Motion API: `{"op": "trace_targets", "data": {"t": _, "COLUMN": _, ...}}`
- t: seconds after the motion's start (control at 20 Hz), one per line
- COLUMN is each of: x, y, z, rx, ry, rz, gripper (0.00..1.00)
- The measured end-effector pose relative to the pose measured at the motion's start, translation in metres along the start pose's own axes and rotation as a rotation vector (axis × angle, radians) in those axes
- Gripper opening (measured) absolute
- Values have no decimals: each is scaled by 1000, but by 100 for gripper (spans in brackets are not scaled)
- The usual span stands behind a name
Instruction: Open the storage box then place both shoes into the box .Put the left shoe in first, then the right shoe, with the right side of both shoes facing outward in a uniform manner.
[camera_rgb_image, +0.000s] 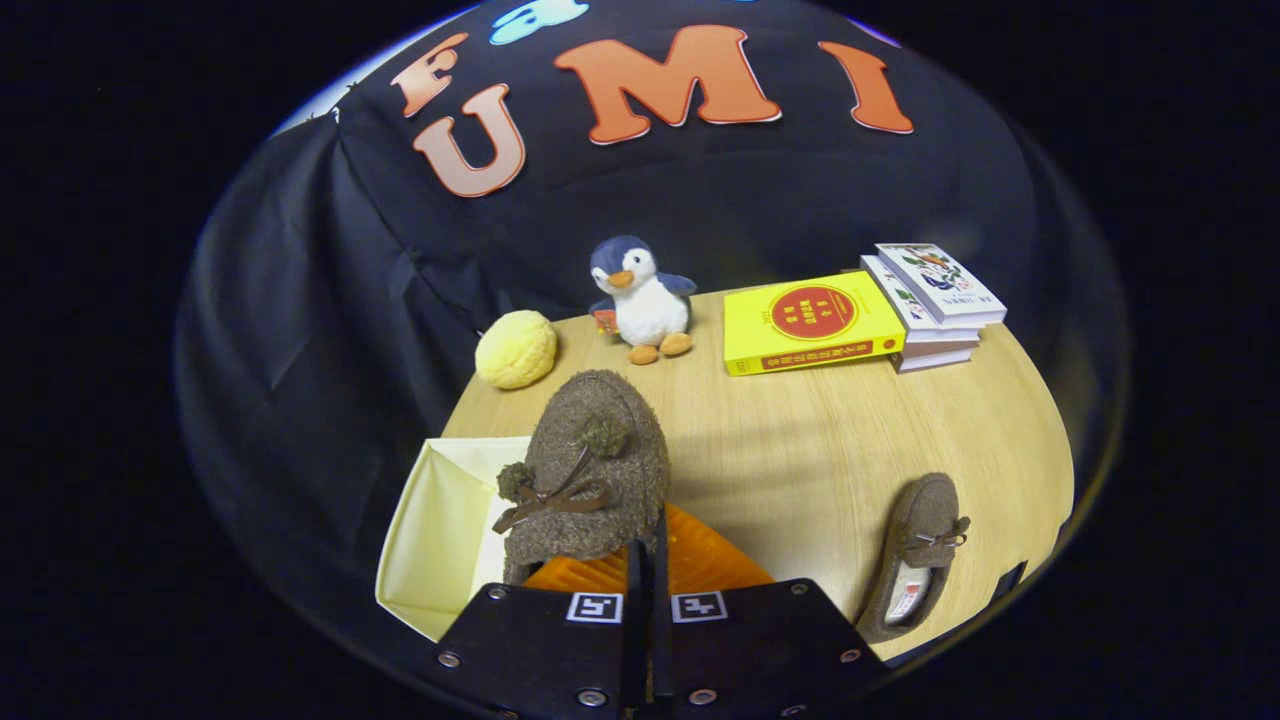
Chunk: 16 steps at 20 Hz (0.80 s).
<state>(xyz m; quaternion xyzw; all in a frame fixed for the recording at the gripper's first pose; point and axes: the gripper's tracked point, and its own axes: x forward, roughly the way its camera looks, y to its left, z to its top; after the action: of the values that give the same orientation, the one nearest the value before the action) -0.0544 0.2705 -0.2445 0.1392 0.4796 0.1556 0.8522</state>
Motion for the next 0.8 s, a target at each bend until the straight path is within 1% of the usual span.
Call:
{"op": "trace_targets", "data": {"t": 0.1, "x": 1, "y": 22, "z": 1, "rx": -7, "ry": 8, "rz": 36, "gripper": 3}}
{"op": "trace_targets", "data": {"t": 0.45, "x": 15, "y": 95, "z": -15, "rx": -59, "ry": 74, "rz": 134, "gripper": 3}}
{"op": "trace_targets", "data": {"t": 0.8, "x": 53, "y": 141, "z": -57, "rx": -89, "ry": 178, "rz": 141, "gripper": 4}}
